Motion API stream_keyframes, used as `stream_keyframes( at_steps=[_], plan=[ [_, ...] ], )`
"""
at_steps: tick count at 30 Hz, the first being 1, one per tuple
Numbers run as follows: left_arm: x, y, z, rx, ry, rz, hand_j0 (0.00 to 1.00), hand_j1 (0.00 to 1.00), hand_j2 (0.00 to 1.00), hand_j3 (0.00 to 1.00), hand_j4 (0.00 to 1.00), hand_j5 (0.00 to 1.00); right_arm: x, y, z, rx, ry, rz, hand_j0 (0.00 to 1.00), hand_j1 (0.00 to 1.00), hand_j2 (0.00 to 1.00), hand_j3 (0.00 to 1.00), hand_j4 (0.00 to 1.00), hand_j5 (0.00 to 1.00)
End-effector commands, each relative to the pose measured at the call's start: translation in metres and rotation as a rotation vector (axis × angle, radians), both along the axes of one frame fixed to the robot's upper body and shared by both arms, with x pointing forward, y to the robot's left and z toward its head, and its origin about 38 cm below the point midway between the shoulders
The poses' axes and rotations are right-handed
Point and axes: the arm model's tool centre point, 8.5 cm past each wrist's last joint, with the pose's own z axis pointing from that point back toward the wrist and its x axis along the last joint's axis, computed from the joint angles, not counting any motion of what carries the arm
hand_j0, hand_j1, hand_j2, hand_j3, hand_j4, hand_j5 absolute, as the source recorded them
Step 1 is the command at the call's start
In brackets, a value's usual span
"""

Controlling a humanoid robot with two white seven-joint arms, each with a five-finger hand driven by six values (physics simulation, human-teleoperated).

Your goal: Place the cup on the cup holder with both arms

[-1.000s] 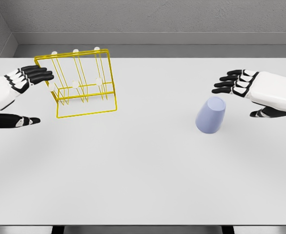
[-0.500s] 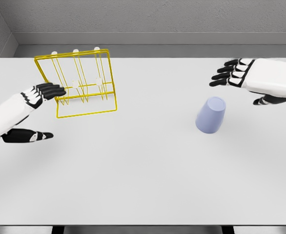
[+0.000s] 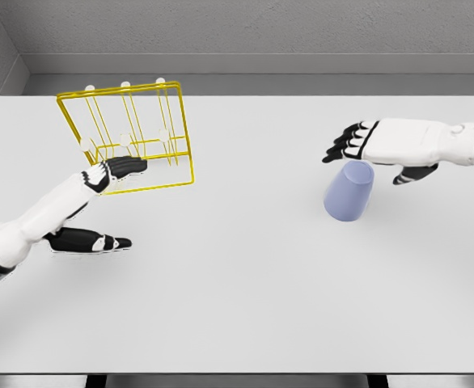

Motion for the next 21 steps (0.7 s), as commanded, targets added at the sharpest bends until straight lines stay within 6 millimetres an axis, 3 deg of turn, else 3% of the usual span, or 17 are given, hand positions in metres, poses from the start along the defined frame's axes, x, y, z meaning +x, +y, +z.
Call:
stream_keyframes(
  at_steps=[1, 4, 11, 14, 21],
  plan=[
    [-0.011, -0.012, -0.023, -0.061, 0.126, -0.038, 1.0, 1.0, 1.0, 1.0, 1.0, 1.0, 0.004, 0.004, -0.007, -0.008, 0.004, -0.003, 1.0, 1.0, 1.0, 1.0, 1.0, 1.0],
    [-0.012, -0.022, -0.027, -0.1, 0.211, -0.093, 1.0, 1.0, 1.0, 1.0, 1.0, 1.0, 0.005, 0.007, -0.009, -0.006, 0.007, 0.002, 1.0, 1.0, 1.0, 1.0, 1.0, 1.0],
    [-0.015, -0.032, -0.033, -0.235, 0.371, -0.169, 1.0, 1.0, 1.0, 1.0, 1.0, 1.0, 0.009, 0.011, -0.04, -0.049, 0.07, -0.004, 1.0, 1.0, 1.0, 1.0, 1.0, 1.0],
    [-0.014, -0.047, -0.036, -0.279, 0.404, -0.197, 1.0, 1.0, 1.0, 1.0, 1.0, 1.0, 0.009, 0.011, -0.042, -0.054, 0.075, -0.003, 1.0, 1.0, 1.0, 1.0, 1.0, 1.0],
    [-0.008, -0.053, -0.046, -0.276, 0.518, -0.155, 1.0, 1.0, 1.0, 1.0, 1.0, 1.0, 0.009, 0.013, -0.042, -0.052, 0.074, 0.001, 0.99, 0.99, 0.99, 0.99, 0.99, 0.99]
  ],
)
